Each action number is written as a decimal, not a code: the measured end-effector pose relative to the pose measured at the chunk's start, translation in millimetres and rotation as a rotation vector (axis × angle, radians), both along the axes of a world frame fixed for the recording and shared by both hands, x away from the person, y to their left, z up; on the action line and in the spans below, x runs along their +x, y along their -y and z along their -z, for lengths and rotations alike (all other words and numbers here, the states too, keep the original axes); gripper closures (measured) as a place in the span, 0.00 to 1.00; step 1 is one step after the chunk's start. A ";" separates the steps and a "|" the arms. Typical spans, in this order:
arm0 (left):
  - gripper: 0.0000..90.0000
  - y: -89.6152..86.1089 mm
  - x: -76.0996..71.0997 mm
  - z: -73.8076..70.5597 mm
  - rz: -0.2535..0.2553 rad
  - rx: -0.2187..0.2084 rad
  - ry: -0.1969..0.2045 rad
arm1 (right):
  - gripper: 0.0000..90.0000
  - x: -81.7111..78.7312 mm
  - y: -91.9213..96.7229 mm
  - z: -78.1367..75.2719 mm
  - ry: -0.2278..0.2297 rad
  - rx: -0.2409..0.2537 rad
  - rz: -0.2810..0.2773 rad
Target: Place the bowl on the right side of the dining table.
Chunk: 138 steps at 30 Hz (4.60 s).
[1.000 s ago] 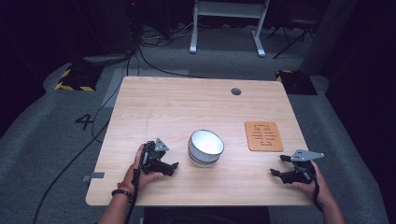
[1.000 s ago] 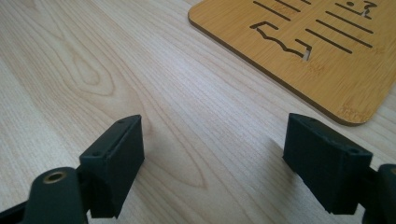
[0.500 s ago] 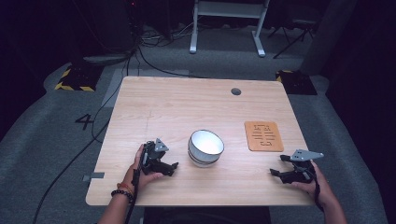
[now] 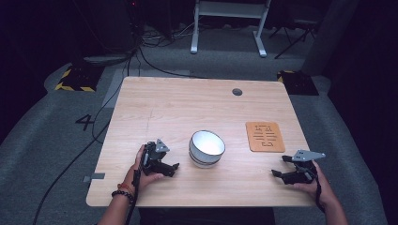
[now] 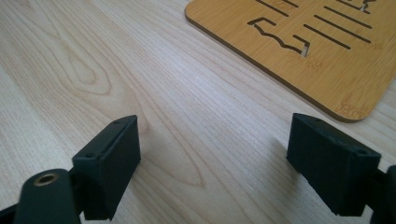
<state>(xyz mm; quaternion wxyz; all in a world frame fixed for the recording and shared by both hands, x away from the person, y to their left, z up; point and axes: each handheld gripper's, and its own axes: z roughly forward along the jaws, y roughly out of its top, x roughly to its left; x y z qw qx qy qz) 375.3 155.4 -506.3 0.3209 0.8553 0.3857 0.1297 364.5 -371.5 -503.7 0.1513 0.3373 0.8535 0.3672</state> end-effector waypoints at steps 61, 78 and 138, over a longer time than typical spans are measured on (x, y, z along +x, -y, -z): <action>0.00 -0.2 0.6 0.0 0.006 0.000 0.000 | 0.25 -2.7 -49.2 -56.4 0.118 0.048 -0.104; 0.00 -0.1 0.3 0.0 0.004 -0.001 -0.003 | 0.24 -0.6 -91.2 -70.5 0.125 0.084 -0.222; 0.00 0.0 0.1 0.0 0.002 -0.001 -0.004 | 0.26 2.5 -205.6 -94.5 0.147 0.100 -0.464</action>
